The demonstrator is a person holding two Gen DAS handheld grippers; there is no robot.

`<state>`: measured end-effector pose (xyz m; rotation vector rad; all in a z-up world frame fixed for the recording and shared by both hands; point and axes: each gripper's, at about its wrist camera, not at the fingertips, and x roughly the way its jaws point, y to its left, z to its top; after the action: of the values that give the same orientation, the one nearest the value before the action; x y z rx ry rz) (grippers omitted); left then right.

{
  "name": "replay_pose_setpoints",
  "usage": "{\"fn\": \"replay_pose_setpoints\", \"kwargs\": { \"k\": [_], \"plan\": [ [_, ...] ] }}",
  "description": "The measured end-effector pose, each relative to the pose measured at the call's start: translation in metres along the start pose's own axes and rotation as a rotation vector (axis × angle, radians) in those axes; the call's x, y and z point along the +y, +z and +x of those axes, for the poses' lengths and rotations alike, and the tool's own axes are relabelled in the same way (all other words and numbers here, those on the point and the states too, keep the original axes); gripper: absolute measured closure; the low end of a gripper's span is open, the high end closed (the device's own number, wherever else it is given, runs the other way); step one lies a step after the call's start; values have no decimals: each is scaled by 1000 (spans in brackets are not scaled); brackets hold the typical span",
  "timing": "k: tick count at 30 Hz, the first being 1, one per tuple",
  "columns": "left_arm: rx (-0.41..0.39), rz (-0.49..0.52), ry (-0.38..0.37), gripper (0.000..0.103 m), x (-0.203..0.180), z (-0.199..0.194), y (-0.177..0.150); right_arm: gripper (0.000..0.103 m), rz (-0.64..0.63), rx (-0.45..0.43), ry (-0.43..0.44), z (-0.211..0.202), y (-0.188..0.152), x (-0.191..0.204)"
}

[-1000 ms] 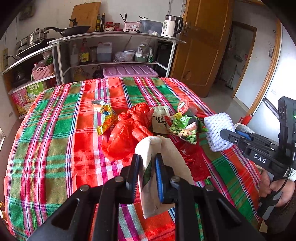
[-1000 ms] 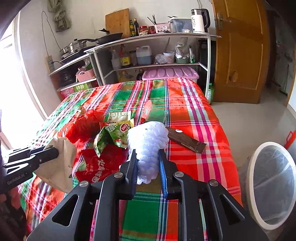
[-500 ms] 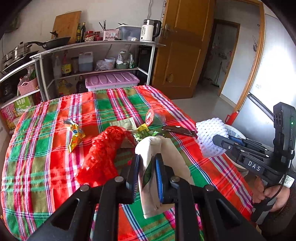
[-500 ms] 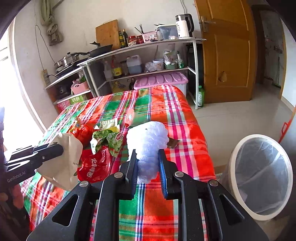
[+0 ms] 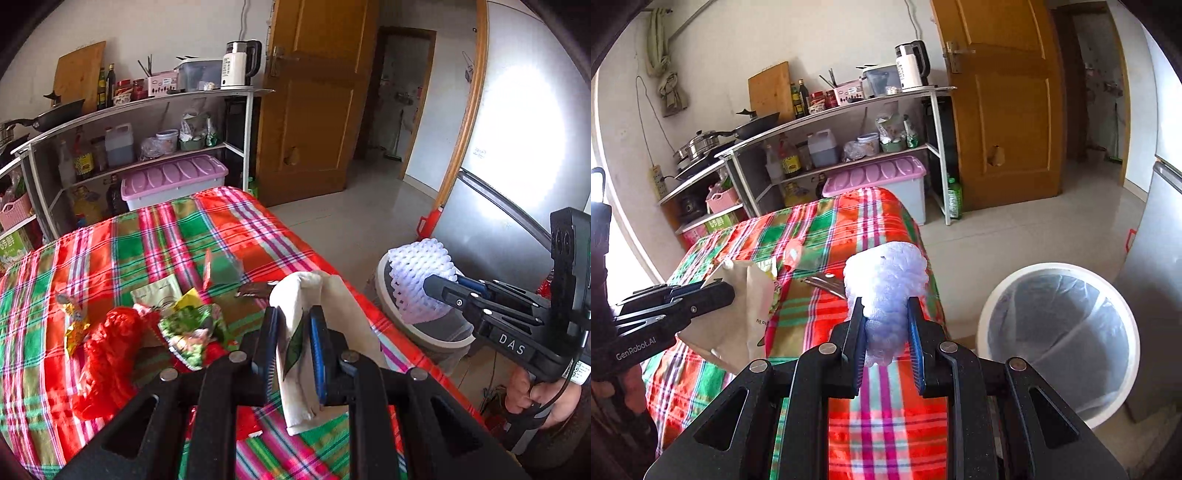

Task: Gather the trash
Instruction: 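Carry the foam net and paper bag to the bin and open both tools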

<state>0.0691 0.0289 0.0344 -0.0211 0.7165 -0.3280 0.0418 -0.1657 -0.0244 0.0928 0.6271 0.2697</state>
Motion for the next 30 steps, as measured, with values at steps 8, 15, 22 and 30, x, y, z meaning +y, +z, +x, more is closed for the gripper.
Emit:
{"fn": "replay_pose_setpoints", "kwargs": {
  "k": [8,15,22,30],
  "plan": [
    [13,66,-74,85,-50,30,22,82,52,-19,-106,-26,3,-51],
    [28,114,-119,85,-91,50,34,82,102,-30,-181,-42,5,-93],
    [56,175,-128,85,-125,78,41,82,136,-10,-241,-47,-5,-129],
    [122,208,-143,85,-165,119,36,82,197,54,-310,-37,-29,-174]
  ]
}}
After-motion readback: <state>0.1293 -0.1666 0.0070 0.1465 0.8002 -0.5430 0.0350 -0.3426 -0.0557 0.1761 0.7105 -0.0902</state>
